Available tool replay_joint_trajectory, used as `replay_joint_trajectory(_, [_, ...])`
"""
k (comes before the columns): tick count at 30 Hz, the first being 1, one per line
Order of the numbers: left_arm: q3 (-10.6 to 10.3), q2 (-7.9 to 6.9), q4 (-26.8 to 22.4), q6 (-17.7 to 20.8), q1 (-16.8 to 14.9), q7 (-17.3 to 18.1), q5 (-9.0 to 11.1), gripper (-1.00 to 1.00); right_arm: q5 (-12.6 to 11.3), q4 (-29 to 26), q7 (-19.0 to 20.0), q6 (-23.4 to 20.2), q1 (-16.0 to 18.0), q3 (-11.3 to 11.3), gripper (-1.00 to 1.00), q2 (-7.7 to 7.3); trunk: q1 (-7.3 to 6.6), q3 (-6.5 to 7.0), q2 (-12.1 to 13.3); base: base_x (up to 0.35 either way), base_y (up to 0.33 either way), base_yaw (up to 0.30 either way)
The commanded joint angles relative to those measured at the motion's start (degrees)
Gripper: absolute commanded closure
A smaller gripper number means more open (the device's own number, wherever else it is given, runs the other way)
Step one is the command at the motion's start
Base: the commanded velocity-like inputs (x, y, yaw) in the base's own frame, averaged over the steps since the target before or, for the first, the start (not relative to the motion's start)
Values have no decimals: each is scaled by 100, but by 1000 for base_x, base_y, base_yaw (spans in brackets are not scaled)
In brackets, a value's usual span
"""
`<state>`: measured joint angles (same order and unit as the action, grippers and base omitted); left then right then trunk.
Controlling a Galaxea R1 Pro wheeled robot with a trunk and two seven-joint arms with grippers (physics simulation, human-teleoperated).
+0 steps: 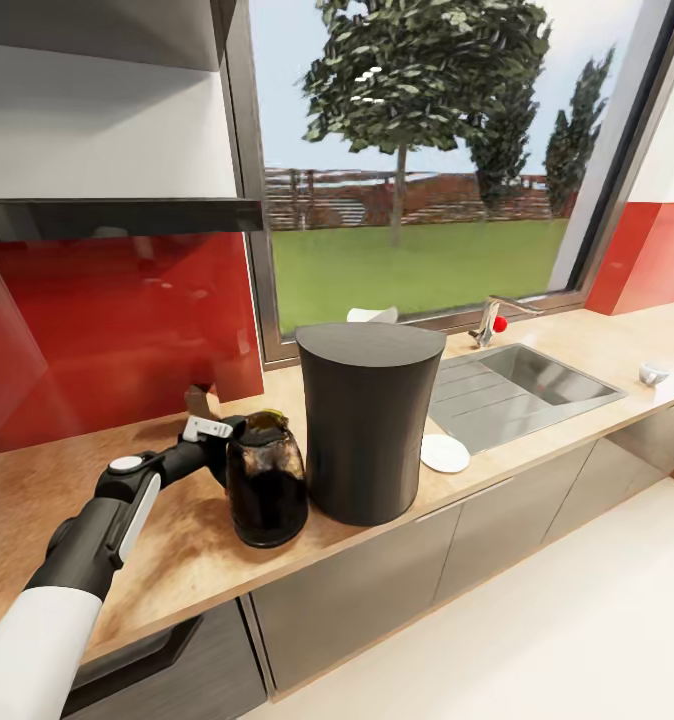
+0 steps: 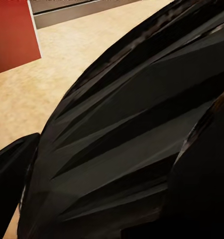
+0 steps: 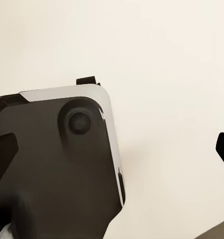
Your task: Set up a coffee station on the kitchen countertop: keep the coffee maker on the countertop, move the bottle of coffee from the kitchen shelf to the counter next to the coffee maker, place a paper coffee filter on top of the coffee maker, put the saucer next to the coffee maker with the coffee cup on the saucer, and place the electric kettle next to the coffee maker.
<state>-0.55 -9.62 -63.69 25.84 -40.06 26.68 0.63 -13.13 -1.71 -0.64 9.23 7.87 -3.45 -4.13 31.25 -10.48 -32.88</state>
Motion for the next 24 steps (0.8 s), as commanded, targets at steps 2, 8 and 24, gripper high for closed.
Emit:
replay_joint_trajectory(2, [-15, -4, 111, 35, -2, 9, -77, 100, -45, 4, -7, 18, 4, -38, -100, 0, 2, -11, -7, 0, 0, 0])
replay_joint_trajectory(8, [-32, -5, 111, 35, -2, 20, -74, 100, -41, 4, -7, 18, 5, -42, -100, 0, 2, -11, -7, 0, 0, 0])
replay_joint_trajectory(24, [-2, -126, -71, 52, 75, 43, 112, 100, -50, -14, -15, 27, 7, -40, -100, -5, 2, -10, -6, 0, 0, 0])
